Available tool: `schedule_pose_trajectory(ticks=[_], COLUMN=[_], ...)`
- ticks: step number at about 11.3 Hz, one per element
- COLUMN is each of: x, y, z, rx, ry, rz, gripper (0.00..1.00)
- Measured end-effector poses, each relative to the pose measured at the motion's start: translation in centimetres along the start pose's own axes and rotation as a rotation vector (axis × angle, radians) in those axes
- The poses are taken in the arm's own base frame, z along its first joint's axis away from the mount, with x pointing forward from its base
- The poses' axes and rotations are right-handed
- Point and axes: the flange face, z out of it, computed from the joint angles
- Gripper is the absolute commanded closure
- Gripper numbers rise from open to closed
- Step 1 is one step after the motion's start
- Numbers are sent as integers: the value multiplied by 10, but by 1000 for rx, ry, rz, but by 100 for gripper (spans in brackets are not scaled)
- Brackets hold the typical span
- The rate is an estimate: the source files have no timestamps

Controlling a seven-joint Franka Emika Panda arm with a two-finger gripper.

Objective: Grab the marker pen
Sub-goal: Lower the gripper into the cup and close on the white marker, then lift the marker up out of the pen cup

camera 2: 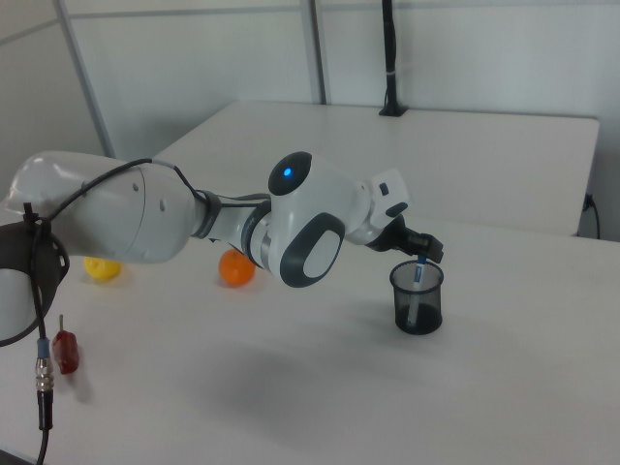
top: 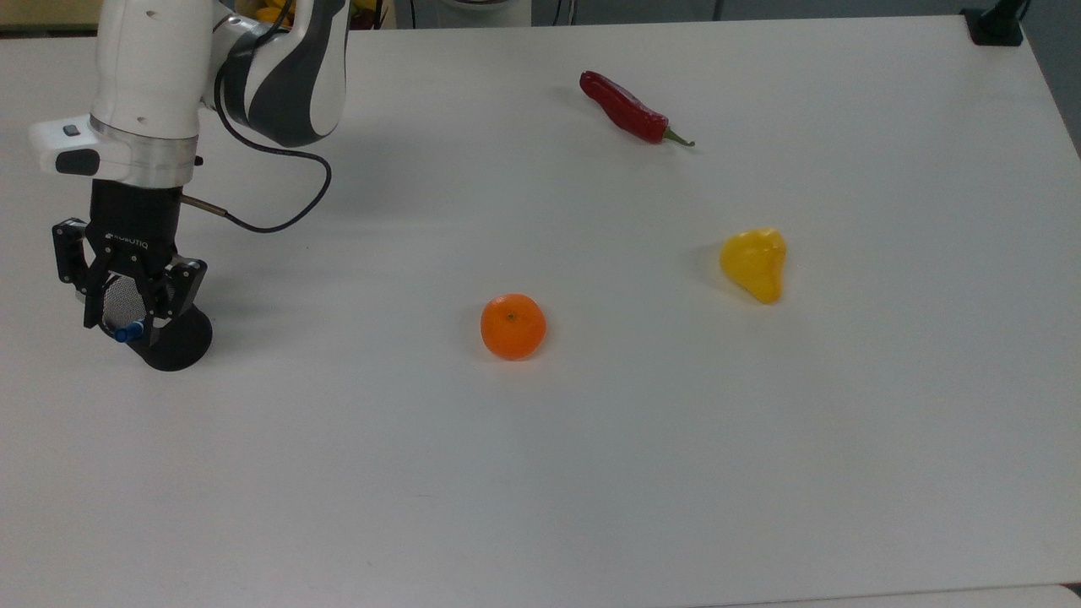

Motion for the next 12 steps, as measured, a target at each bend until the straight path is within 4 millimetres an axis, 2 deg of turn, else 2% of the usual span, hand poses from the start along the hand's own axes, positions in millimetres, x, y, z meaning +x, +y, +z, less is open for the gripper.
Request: schedule_pose_trajectory(ticks=[4, 5, 6, 10, 12], x=[-4, -5, -3, 4, 15], y=[-2, -2, -2, -1, 4], z=[7, 7, 7, 2, -10], rx=[-6, -6, -6, -8, -12], ry=[22, 22, 25, 40, 68], rz=[-4, -4, -4, -3, 1], gripper=[84, 88, 91, 91, 91])
